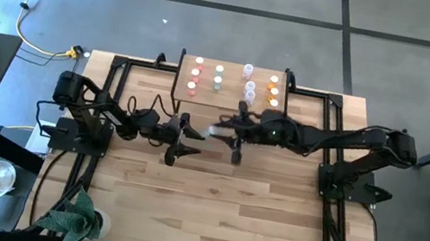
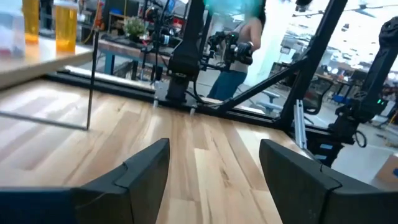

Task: Pick and place medicine bottles onto shelf by color
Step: Put the green pill bottle on the shelf aligned with the other green pill bottles

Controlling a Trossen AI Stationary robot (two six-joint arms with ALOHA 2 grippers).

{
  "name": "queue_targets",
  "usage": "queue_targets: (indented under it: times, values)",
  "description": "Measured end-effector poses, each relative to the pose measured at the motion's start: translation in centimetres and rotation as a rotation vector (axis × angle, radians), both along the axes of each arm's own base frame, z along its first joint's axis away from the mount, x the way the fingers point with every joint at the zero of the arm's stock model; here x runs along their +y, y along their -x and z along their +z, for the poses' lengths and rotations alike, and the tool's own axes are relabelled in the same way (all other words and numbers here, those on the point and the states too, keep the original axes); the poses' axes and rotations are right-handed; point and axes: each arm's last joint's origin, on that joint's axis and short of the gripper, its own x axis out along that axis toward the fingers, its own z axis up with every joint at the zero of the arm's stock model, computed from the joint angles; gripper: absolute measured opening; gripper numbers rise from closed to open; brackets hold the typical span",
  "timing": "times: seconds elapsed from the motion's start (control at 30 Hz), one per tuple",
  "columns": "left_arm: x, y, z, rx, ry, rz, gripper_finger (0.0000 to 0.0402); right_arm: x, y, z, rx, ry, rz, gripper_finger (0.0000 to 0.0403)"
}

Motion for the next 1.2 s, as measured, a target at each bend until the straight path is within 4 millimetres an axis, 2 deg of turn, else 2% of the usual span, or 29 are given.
queue_targets:
  times: [0.2,0.33,0.4,0.6,0.73,1.0,1.2]
  values:
    - [-0.5,-0.1,-0.6,0.064,0.042,-0.020,0.0237,-3.3,-0.4,4.5,0.017,0.008,-0.131,0.0112]
    - [-1.1,-0.2,-0.9,0.096,0.033,-0.045,0.0237,-5.8,-0.2,6.6,0.066,-0.012,-0.210,0.0112]
    - [-1.3,-0.2,-1.0,0.103,0.009,-0.056,0.0237,-6.9,0.3,7.2,0.103,-0.045,-0.252,0.0112]
    - [-1.4,-0.2,-1.0,0.102,-0.011,-0.051,0.0237,-9.2,-0.1,8.1,0.159,-0.069,-0.328,0.0112]
    - [-1.4,-0.2,-1.0,0.102,-0.013,-0.048,0.0237,-10.3,-0.9,7.8,0.204,-0.106,-0.340,0.0112]
    - [-1.4,-0.2,-1.0,0.106,-0.013,-0.047,0.0237,-11.4,-2.7,4.1,0.345,-0.108,-0.331,0.0112]
    - [-1.4,-0.2,-1.1,0.113,-0.012,-0.047,0.0237,-12.2,-4.0,2.0,0.387,-0.117,-0.339,0.0112]
